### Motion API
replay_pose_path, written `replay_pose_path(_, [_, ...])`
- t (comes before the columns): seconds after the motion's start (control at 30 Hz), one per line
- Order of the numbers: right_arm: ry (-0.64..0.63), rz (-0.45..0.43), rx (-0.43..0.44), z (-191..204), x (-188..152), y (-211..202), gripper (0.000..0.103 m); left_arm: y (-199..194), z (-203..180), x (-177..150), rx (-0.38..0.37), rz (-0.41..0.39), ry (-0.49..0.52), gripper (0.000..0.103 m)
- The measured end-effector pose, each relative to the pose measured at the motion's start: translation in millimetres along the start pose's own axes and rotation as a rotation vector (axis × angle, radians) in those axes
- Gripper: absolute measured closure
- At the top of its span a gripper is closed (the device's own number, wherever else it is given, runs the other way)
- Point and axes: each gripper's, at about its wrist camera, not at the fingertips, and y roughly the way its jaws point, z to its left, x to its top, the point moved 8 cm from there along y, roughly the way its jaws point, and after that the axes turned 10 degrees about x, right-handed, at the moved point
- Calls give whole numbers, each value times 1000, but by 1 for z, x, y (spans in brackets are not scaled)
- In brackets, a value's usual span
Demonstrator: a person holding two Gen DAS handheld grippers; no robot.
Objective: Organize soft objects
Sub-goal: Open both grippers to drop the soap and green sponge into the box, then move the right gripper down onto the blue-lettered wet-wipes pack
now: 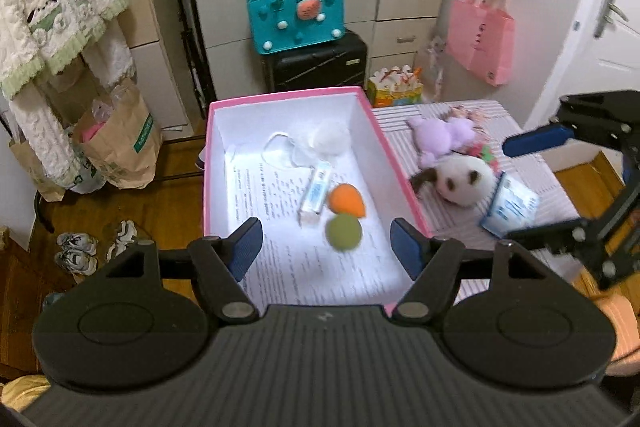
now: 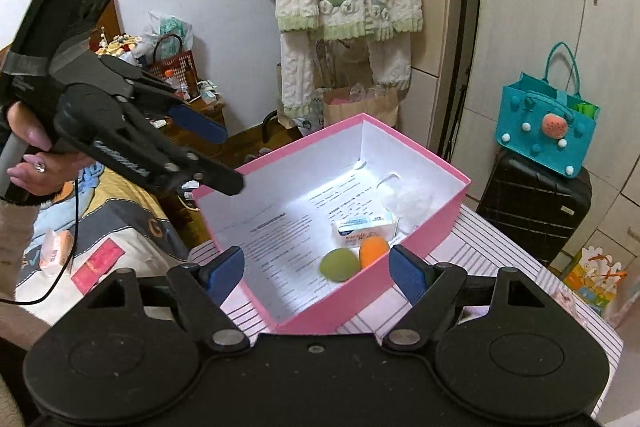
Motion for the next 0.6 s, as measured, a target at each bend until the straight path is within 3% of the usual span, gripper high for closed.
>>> replay_pose_path(0.17, [19,3,-2,14,-13,-24,20,-40,-19,-10,-29,-29,45,29])
replay_pose_path(0.3, [27,-3,-12,25,-26,-43,20,-62,-37,-19,-9,-77,90,24])
replay_pose_path(0.6, [45,-10,-49,33,-67,-75,20,-71,-81,-40,-62,-66,190,19])
